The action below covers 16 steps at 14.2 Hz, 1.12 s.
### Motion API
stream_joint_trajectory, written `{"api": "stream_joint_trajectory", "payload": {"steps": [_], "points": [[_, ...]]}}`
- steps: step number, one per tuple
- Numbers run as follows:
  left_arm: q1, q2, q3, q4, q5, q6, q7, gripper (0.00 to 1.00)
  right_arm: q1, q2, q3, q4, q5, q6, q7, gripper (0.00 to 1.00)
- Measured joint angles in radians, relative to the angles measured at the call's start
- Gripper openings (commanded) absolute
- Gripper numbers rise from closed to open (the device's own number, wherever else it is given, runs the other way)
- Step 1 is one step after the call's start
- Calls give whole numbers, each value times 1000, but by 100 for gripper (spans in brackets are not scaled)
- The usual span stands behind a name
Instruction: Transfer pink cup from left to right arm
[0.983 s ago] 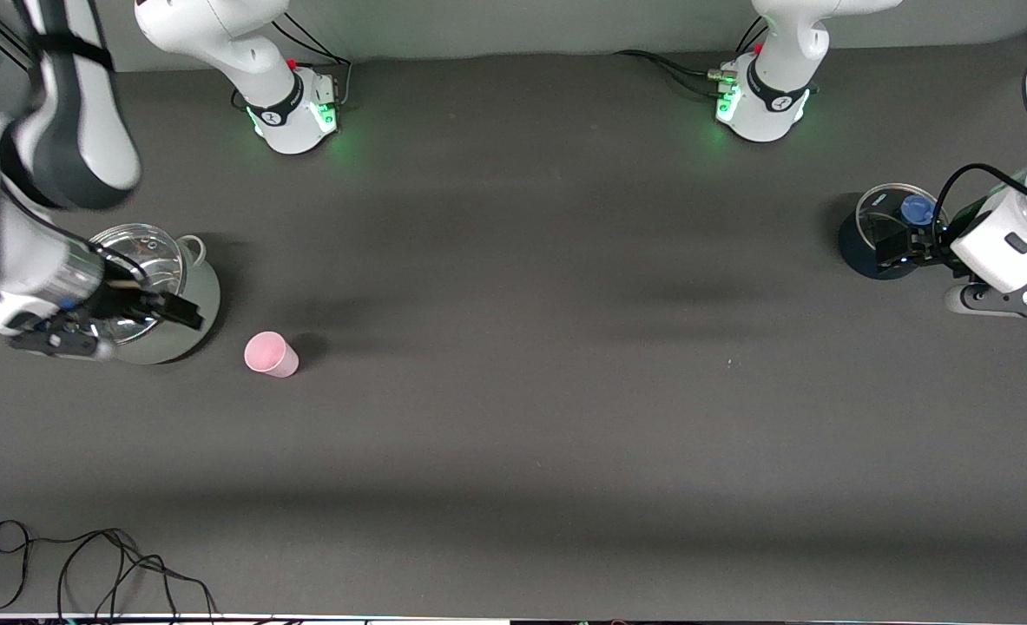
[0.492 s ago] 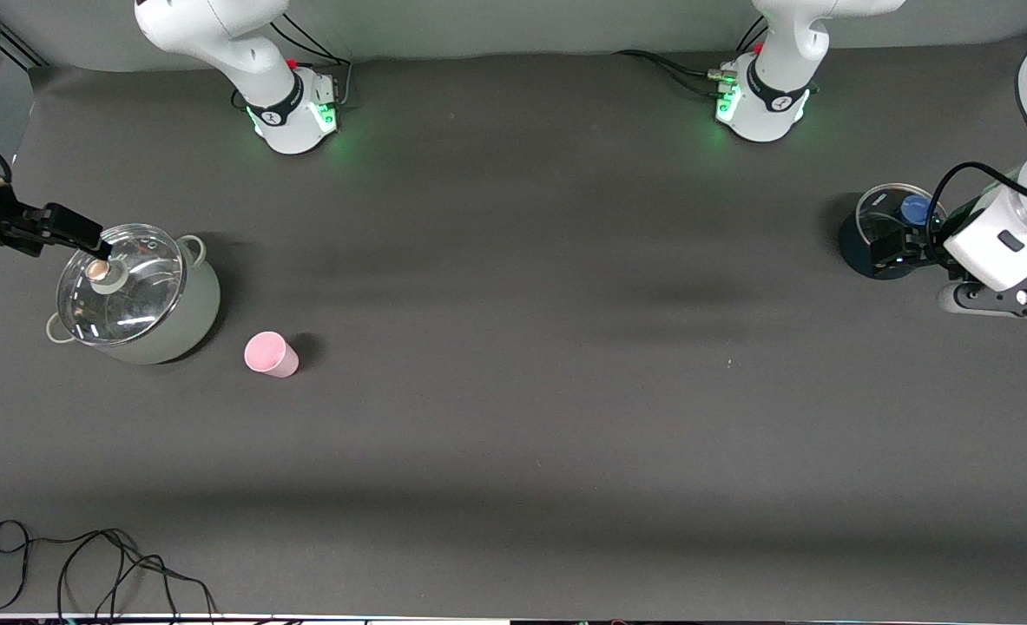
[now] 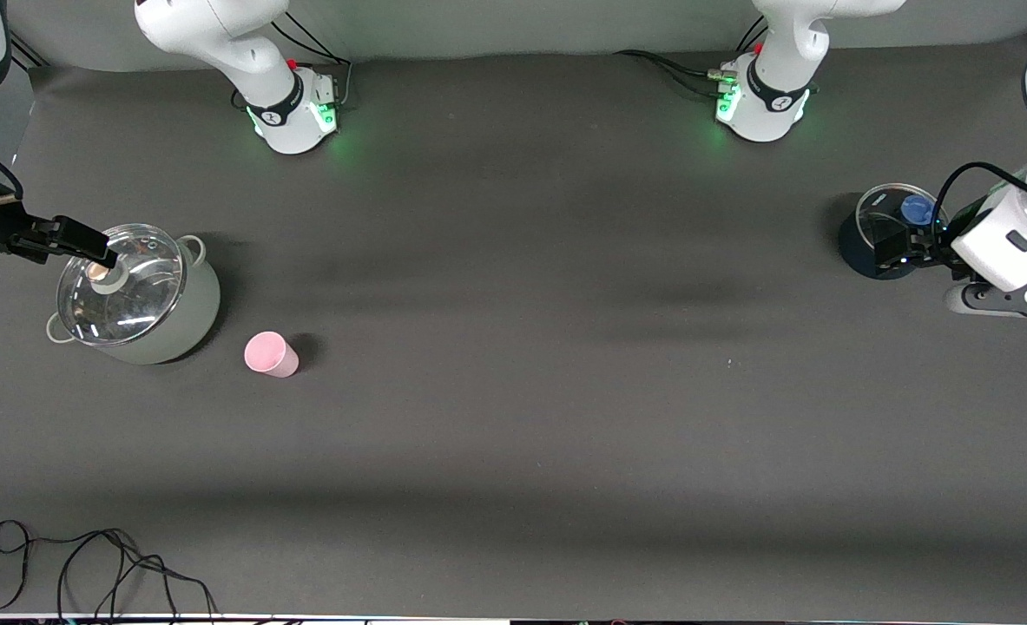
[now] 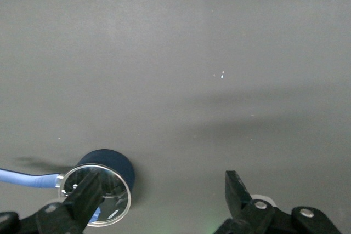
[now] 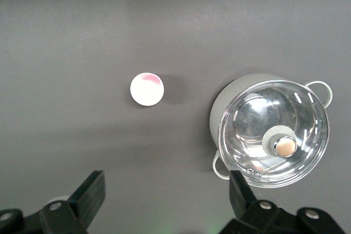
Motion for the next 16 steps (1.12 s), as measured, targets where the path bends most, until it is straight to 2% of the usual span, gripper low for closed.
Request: {"api": "stream_joint_trajectory", "payload": {"steps": [4,6,11,13,14,16], "points": [[2,0,2,2,-14,5,0,100,-6,0,0,0,0,0,0,100],[2,0,2,2,-14,5,0,100,-55,0,45,1,0,0,-1,100],[2,0,2,16,-11,-2,0,100,-324,0,327,6,0,1,-2,100],[2,0,2,30,-1,-18,0,100,-457,0,470,7,0,7,-2,100],[2,-1,2,34,3,-22,0,100,-500,0,517,7,0,12,-2,100],[2,-1,1,34,5,-23,0,100,-523,0,549,7,0,30,-2,100]]}}
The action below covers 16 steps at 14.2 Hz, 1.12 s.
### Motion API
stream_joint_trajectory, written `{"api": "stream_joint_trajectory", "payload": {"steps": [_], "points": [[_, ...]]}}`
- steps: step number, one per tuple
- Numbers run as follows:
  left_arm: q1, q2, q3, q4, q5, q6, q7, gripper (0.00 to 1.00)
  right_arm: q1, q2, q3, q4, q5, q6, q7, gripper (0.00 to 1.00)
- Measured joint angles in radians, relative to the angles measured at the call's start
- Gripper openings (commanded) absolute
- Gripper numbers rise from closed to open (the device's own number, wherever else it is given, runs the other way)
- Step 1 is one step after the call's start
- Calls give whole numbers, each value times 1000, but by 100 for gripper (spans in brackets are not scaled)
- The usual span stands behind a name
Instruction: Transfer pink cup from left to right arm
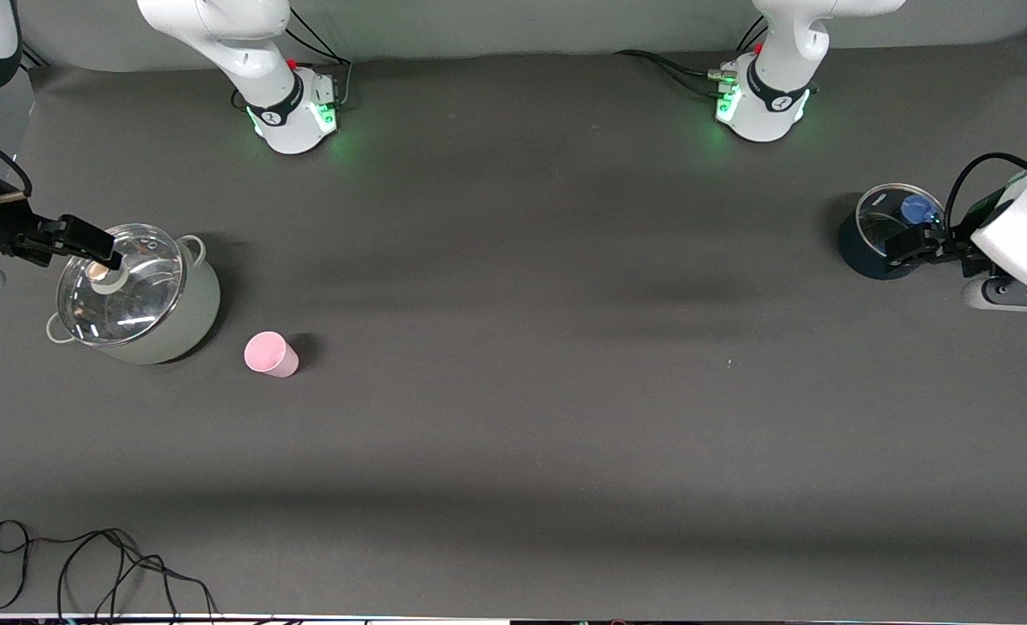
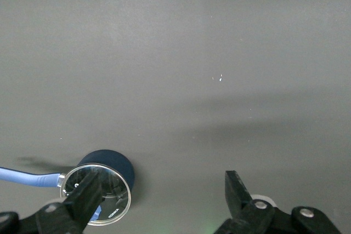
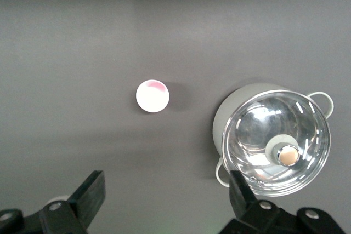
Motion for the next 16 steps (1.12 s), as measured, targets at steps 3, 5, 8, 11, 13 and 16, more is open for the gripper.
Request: {"api": "stream_joint_trajectory", "payload": {"steps": [3,5,8,11,13,16], "points": [[0,0,0,0,3,-6,0,100,0,4,9,-4,0,67,0,100],[0,0,0,0,3,-12,0,100,0,15,12,-5,0,101,0,100],[0,0,0,0,3,-17,0,100,0,29,13,0,0,115,-1,100],[0,0,0,0,4,-17,0,100,-1,30,12,12,0,117,-1,100],[1,1,0,0,4,-17,0,100,2,30,8,13,0,117,-2,100],[1,1,0,-1,4,-17,0,100,38,34,-33,13,0,117,-3,100]]}}
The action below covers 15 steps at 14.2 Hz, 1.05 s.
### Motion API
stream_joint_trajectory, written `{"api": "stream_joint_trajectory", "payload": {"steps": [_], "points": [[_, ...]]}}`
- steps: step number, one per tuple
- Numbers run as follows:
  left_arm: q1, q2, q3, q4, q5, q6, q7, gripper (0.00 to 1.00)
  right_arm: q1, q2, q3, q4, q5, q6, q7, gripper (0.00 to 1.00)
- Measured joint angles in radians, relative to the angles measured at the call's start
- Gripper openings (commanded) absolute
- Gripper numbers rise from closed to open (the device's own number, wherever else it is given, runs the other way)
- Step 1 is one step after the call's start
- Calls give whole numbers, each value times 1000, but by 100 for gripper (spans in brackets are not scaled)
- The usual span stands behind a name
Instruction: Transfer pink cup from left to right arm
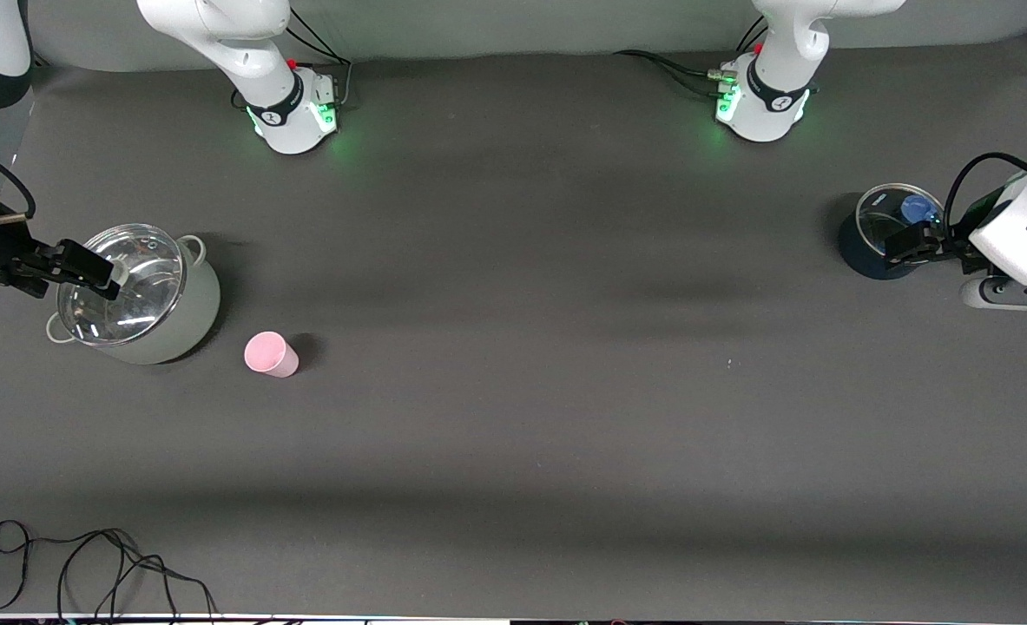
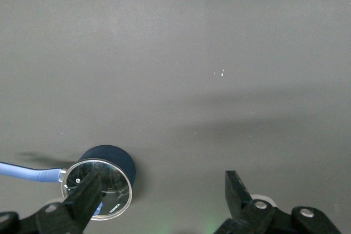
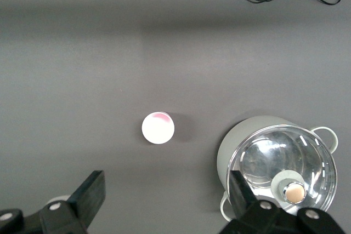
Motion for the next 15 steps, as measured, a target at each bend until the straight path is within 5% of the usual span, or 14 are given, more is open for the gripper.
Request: {"api": "stream_joint_trajectory", "payload": {"steps": [15], "points": [[0,2,0,-1,0,-1,0,100,27,26,-17,3,0,0,-1,100]]}}
